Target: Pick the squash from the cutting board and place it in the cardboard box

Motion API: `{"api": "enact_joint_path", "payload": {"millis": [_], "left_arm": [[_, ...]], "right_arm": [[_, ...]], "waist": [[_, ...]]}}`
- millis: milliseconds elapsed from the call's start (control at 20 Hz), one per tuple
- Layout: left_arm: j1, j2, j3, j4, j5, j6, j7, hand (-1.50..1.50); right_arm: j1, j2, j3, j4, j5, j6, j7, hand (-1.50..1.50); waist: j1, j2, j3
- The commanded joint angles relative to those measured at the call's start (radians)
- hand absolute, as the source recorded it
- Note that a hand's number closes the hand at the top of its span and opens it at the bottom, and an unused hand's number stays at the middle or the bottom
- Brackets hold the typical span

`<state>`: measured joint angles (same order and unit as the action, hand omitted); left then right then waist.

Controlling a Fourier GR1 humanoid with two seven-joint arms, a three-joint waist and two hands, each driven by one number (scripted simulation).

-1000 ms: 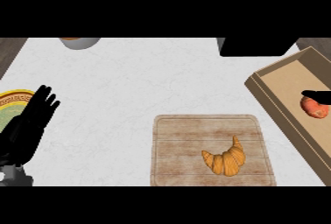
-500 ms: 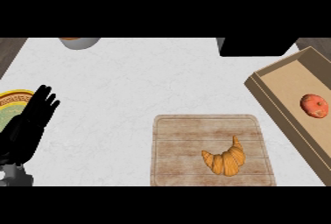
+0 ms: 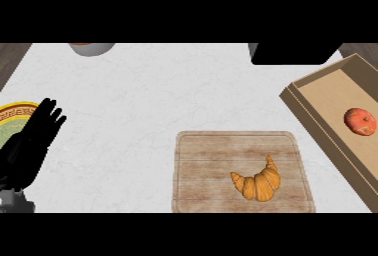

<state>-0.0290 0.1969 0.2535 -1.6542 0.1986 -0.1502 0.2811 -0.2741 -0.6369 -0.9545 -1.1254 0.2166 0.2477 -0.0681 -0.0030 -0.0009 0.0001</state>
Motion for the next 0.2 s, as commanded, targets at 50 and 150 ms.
{"api": "enact_joint_path", "payload": {"millis": [50,150], "left_arm": [[0.021,-0.027,-0.018,0.016,-0.037,0.005,-0.055,0.00],[-0.035,-0.022,-0.021,0.052,-0.033,0.018,-0.023,0.00]], "right_arm": [[0.078,-0.040,-0.013,0.007,-0.081,0.049,-0.038,-1.50],[0.051,-0.121,0.001,0.115,-0.072,0.054,-0.069,-1.50]], "waist": [[0.001,0.000,0.000],[0.003,0.002,0.000]]}}
